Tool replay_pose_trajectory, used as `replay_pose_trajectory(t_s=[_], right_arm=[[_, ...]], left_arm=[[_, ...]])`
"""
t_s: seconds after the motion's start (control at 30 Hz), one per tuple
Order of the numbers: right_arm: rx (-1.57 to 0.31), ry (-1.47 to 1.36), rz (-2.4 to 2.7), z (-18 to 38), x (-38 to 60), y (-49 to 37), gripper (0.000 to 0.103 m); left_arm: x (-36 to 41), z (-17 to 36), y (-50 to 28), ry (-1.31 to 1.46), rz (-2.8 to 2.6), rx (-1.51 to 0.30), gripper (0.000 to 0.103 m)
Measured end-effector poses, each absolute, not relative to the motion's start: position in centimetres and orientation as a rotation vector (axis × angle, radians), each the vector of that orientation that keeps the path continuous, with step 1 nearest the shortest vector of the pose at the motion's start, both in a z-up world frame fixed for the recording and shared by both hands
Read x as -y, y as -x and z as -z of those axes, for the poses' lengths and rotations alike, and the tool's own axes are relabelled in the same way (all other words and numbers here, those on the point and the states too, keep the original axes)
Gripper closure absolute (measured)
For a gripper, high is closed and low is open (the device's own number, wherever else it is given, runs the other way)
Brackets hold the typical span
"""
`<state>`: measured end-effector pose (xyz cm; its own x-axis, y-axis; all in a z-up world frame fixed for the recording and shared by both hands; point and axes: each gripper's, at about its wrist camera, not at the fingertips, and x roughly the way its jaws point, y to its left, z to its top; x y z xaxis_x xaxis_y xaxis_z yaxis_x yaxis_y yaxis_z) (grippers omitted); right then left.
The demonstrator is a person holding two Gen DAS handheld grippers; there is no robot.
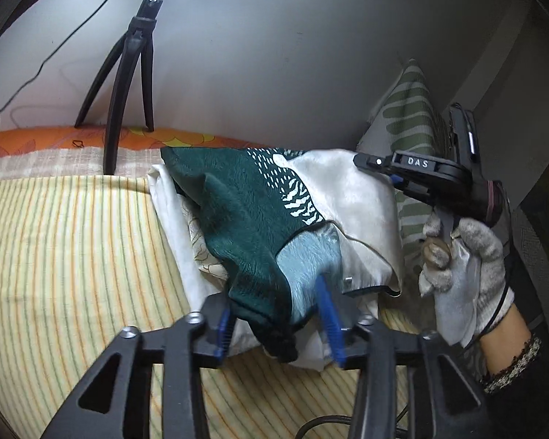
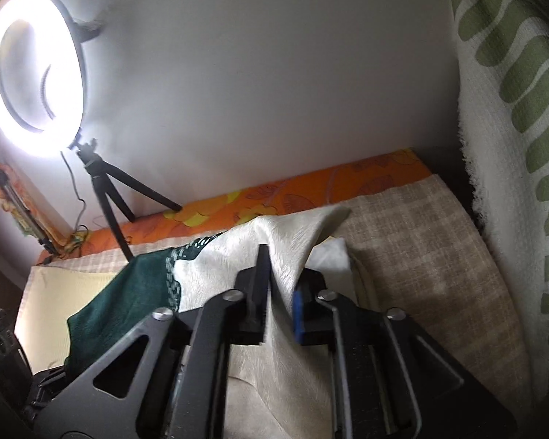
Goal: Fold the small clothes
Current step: 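Carry the folded shirt toward the pillow, set it down and open both tools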
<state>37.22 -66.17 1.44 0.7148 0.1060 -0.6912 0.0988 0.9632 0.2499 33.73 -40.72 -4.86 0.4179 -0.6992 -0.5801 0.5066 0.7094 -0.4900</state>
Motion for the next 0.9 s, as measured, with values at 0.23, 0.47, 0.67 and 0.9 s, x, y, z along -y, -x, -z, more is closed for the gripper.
replay_pose_trajectory(t_s=[0.23, 0.47, 0.67, 0.9], right_arm=[[-0.76, -0.25, 0.064, -2.5, 66.0, -36.0, 0.03], [-0.772, -0.209, 0.064, -2.9, 64.3, -35.1, 0.03], [-0.76, -0.201, 0.066, -4.4, 63.2, -33.7, 0.03], [-0.73, -0.191, 0.068, -7.1, 61.5, -30.9, 0.014]], left_arm=[[39.2, 3.5, -32.1, 0.145, 0.644, -0.808, 0.004], [37.9, 2.8, -31.2, 0.088, 0.598, -0.807, 0.0], [37.6, 1.1, -29.3, 0.061, 0.605, -0.782, 0.0], [36.3, -2.1, -26.2, 0.053, 0.627, -0.722, 0.0]])
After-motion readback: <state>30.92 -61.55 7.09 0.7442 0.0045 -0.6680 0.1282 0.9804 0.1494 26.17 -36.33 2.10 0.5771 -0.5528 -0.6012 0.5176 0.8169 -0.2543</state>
